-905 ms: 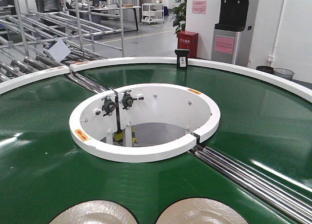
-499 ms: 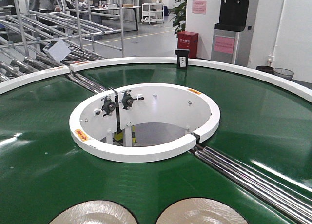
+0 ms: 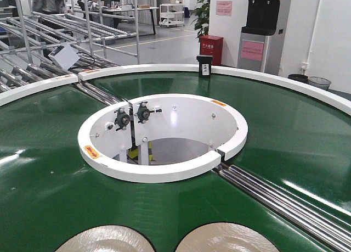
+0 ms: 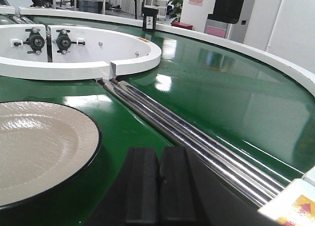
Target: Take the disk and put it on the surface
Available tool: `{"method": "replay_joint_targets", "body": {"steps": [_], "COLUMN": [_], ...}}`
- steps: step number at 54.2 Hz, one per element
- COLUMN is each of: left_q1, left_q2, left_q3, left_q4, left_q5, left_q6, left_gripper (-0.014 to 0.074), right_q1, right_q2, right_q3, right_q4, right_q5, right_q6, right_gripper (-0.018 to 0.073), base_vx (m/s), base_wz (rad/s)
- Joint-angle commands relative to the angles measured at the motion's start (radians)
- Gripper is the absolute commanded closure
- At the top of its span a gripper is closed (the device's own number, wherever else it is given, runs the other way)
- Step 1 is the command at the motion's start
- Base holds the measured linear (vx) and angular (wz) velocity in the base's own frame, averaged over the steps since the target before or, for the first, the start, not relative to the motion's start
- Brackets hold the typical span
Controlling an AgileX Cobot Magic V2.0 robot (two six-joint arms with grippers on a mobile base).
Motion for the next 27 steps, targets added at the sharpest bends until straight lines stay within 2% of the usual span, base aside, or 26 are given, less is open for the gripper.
{"method": "replay_joint_targets", "body": {"steps": [1,6,11,14,22,27], "left_q1": [-0.006,-0.006,-0.006,-0.006,-0.006,-0.006], "left_q2": [-0.005,-0.005,-0.005,-0.005,0.006,0.064], "left_q3": [-0.02,-0.03,-0.054,-0.087,-0.247,-0.392], "left_q4": [0.0,0.0,0.0,0.0,0.001,0.002], "left_q5": [-0.138,-0.179,-0.218,-0.219,-0.202,-0.127], "left_q6": [-0.008,-0.008,-0.008,-0.008,-0.003,0.015], "left_gripper": [0.0604,0.0604,0.0604,0.0604,0.0604,0.0604], "right_q1": [0.0,0.0,0.0,0.0,0.0,0.0], "right_q2": [-0.011,-0.011,-0.011,-0.01,0.032,0.12], "right_q3": [0.008,0.008,0.004,-0.017,-0.198,-0.361], "right_q4": [-0.011,-0.011,-0.008,0.01,0.039,0.038], "right_q5": [-0.103,-0.162,-0.299,-0.328,-0.18,-0.096], "right_q6": [-0.01,-0.008,0.004,0.02,0.039,0.039], "right_gripper": [0.0567,0.0567,0.0567,0.0567,0.0567,0.0567], "base_vx": [0.0,0.0,0.0,0.0,0.0,0.0], "base_wz": [0.0,0.0,0.0,0.0,0.0,0.0]}}
